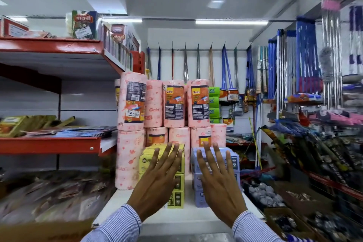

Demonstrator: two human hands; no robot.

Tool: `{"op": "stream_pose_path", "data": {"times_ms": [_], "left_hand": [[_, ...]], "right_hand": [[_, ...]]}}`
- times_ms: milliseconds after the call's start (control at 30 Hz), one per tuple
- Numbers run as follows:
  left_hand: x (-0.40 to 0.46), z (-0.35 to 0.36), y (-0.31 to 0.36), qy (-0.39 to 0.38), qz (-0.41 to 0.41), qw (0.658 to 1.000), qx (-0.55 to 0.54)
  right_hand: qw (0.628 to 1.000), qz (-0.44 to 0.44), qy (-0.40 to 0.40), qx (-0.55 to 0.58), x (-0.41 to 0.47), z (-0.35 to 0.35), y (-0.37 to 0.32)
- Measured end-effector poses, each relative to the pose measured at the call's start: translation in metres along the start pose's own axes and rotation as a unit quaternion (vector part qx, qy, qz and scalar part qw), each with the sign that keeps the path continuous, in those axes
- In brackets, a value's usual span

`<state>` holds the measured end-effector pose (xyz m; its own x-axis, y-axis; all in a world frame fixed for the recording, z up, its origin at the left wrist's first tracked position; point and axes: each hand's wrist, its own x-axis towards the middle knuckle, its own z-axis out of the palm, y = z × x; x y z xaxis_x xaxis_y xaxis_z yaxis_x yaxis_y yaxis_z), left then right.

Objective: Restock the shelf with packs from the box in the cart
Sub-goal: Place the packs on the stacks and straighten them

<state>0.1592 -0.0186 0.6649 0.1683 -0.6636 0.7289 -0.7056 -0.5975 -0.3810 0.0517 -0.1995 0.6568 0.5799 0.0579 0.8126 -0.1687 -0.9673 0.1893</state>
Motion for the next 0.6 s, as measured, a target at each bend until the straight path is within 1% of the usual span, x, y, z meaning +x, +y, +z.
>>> {"op": "stream_pose_path", "data": {"times_ms": [100, 233, 400, 600], "left_hand": [[0.018, 0.005, 0.027, 0.003, 0.023, 1.000, -0.009], [0.041, 0.013, 0.052, 0.001, 0.025, 0.999, -0.026], [0.051, 0.022, 0.058, -0.012, 0.013, 1.000, -0.014], [0.053, 0.029, 0.058, -0.027, -0.004, 1.000, -0.001]], "right_hand": [[1.000, 0.019, -0.012, 0.000, -0.010, 0.001, 0.029], [0.999, 0.033, -0.028, 0.009, -0.013, 0.003, 0.055], [0.998, 0.021, -0.037, 0.047, -0.012, 0.014, 0.066], [0.998, 0.003, -0.039, 0.057, -0.013, 0.022, 0.069]]}}
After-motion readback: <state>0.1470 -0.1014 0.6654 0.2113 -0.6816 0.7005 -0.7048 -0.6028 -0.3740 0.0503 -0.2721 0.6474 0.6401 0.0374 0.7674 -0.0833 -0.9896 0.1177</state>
